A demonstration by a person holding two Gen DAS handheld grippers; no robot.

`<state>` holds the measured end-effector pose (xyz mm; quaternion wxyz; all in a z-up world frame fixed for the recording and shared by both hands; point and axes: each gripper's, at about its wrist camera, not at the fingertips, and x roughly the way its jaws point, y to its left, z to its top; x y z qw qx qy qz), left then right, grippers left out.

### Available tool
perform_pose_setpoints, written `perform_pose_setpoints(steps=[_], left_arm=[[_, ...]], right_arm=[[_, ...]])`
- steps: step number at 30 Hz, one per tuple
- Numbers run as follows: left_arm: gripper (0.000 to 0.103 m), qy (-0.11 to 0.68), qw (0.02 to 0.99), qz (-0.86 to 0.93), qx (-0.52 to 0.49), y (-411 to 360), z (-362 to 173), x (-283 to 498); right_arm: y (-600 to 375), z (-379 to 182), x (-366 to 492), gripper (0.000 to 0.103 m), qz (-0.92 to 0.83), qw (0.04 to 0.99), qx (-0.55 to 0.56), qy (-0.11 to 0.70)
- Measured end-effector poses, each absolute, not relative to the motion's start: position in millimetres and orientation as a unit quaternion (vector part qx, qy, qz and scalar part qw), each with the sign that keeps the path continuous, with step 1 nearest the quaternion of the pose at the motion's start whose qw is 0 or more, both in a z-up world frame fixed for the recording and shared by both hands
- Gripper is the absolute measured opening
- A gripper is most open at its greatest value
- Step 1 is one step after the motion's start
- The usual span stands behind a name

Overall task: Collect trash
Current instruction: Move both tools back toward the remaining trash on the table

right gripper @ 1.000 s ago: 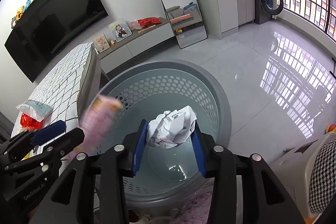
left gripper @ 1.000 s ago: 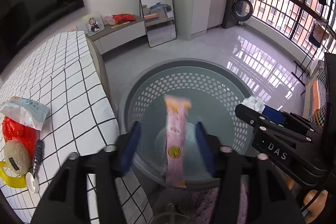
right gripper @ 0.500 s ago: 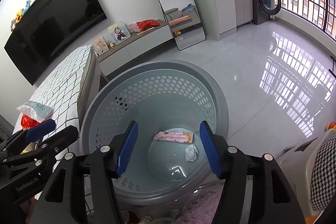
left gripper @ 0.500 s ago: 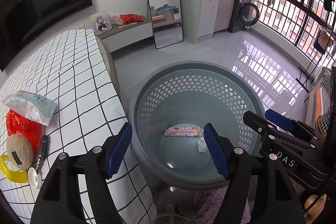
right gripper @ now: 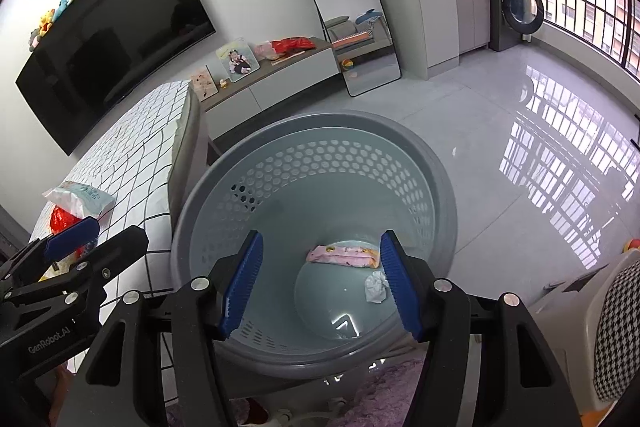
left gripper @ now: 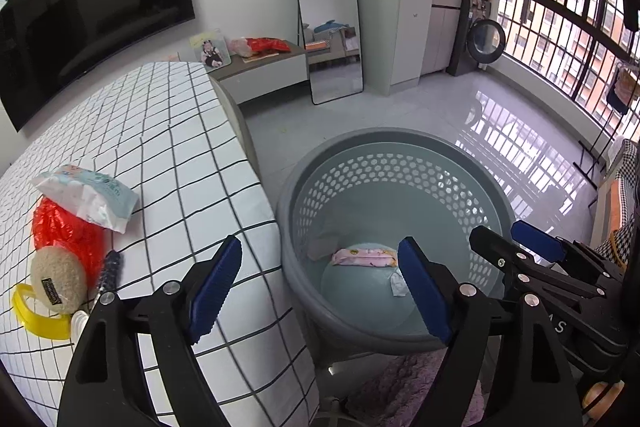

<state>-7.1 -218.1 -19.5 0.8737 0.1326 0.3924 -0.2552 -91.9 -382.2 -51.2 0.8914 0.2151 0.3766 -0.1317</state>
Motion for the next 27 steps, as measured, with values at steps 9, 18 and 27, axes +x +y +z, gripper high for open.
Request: perform_pose_setpoints(steps=[9, 18, 27], left_arm=[[0.08, 0.377, 0.892, -0.225, 0.106, -176, -6, -8], [0.082, 0.364, 0.911, -0.174, 0.088, -119, 1, -10], [0.083, 0.362, 0.924, -0.111, 0.059, -51, 2, -6]], right_arm=[[-350, -37, -89, 0.059, -0.108, 0.902, 0.196, 0.369], [-306, -27, -82, 0.059, -0.074, 0.911, 0.176, 0.366], [-247, -24, -64, 0.059, -0.026, 0.916, 0.145, 0.373]])
